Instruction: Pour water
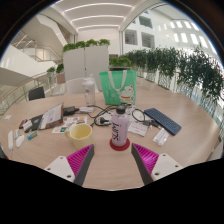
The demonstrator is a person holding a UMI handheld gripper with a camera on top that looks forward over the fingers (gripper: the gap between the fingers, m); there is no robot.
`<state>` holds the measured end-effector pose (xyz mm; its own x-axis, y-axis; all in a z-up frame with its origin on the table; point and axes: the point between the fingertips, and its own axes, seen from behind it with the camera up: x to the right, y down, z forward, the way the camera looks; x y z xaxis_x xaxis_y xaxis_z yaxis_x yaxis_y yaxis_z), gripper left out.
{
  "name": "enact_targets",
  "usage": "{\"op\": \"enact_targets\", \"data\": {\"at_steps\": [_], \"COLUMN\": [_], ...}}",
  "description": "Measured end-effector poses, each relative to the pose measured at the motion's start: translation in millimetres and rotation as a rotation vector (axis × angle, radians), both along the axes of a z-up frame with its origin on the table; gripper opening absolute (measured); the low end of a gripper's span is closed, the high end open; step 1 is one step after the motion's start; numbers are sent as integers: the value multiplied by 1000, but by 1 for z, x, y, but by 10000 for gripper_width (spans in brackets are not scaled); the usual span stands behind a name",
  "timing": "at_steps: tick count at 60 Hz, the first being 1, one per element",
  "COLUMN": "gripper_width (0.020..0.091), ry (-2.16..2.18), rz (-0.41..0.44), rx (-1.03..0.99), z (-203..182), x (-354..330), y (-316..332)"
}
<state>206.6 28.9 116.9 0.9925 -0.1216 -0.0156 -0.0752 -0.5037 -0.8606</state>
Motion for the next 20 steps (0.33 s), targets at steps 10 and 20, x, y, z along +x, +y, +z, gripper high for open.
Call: {"op": "enact_targets", "data": {"at_steps": [10, 20], "gripper_width": [821, 815], "ry": [21, 73], "rz": [-114, -131], "rx": [36, 62], "z": [75, 118], "x": [-36, -78], "y": [-88, -152]}}
